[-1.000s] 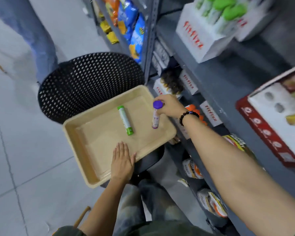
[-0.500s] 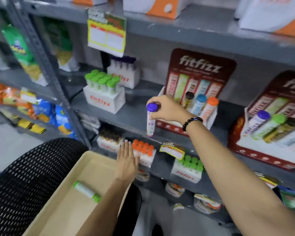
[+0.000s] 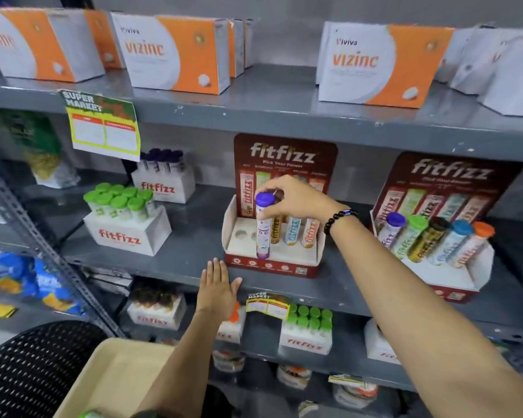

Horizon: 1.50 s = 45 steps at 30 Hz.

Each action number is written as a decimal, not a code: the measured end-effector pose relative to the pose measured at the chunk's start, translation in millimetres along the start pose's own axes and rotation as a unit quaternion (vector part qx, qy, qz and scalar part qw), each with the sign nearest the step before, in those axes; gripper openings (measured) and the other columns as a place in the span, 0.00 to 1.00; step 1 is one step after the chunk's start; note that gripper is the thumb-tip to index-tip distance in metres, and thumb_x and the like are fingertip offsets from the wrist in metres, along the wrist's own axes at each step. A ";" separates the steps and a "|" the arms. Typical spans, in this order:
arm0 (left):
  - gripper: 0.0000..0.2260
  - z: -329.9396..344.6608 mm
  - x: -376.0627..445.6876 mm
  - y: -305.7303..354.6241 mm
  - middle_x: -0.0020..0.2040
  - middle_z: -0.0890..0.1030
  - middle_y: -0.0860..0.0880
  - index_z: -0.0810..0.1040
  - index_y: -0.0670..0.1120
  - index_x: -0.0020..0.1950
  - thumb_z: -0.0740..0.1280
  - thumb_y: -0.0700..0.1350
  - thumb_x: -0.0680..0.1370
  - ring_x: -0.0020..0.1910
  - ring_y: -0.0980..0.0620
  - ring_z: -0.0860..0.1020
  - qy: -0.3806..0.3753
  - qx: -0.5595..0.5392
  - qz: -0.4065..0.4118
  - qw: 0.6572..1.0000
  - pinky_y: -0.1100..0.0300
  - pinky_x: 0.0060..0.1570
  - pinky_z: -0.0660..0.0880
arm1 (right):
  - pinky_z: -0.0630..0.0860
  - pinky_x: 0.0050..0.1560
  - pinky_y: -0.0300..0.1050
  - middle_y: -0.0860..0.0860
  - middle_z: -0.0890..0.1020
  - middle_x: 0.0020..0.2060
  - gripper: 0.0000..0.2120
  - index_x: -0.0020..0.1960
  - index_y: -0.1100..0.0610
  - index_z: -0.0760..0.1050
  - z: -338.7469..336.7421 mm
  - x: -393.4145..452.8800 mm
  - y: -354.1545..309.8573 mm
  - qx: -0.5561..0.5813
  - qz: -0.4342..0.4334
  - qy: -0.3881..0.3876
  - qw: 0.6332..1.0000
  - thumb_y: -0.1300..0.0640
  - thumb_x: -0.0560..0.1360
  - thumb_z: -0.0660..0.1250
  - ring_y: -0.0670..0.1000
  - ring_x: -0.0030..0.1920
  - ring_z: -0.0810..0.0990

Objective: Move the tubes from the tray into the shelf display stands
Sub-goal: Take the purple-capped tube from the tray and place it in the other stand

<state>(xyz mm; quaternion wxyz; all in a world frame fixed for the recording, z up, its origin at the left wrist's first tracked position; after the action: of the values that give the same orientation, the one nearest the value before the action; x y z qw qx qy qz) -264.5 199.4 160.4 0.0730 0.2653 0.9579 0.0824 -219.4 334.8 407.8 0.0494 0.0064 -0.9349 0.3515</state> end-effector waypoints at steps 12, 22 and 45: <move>0.29 1.3 -1.6 -2.2 0.77 0.44 0.40 0.40 0.38 0.74 0.42 0.56 0.81 0.75 0.44 0.42 0.003 0.010 0.004 1.000 0.52 0.74 0.40 | 0.70 0.38 0.33 0.41 0.76 0.42 0.14 0.45 0.52 0.79 -7.4 15.5 -12.2 -0.069 0.009 -0.022 0.997 0.68 0.66 0.71 0.39 0.41 0.75; 0.29 2.1 -1.1 -1.9 0.77 0.43 0.41 0.40 0.39 0.74 0.41 0.56 0.81 0.75 0.45 0.41 0.002 -0.009 0.008 1.000 0.53 0.73 0.39 | 0.71 0.40 0.33 0.48 0.81 0.48 0.11 0.48 0.55 0.82 -4.8 31.3 -13.2 -0.085 0.029 -0.008 0.996 0.64 0.67 0.73 0.45 0.45 0.76; 0.29 4.7 0.2 -4.3 0.77 0.43 0.41 0.39 0.40 0.74 0.41 0.57 0.80 0.75 0.45 0.40 0.013 -0.014 0.002 1.000 0.52 0.73 0.38 | 0.74 0.59 0.48 0.58 0.75 0.64 0.20 0.65 0.55 0.72 47.5 60.9 21.6 -0.159 0.085 0.067 0.981 0.63 0.74 0.67 0.58 0.60 0.76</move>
<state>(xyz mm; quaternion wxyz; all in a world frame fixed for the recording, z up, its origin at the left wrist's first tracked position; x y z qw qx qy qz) -266.0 196.4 155.0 0.0639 0.2652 0.9570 0.0990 -285.1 321.2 364.0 0.0828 -0.1043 -0.9705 0.2009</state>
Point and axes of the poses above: each hand's wrist, its own x-axis towards the middle knuckle, its own z-axis out of the palm, y = z × x, the point moved 9 cm from there along x, towards the middle knuckle
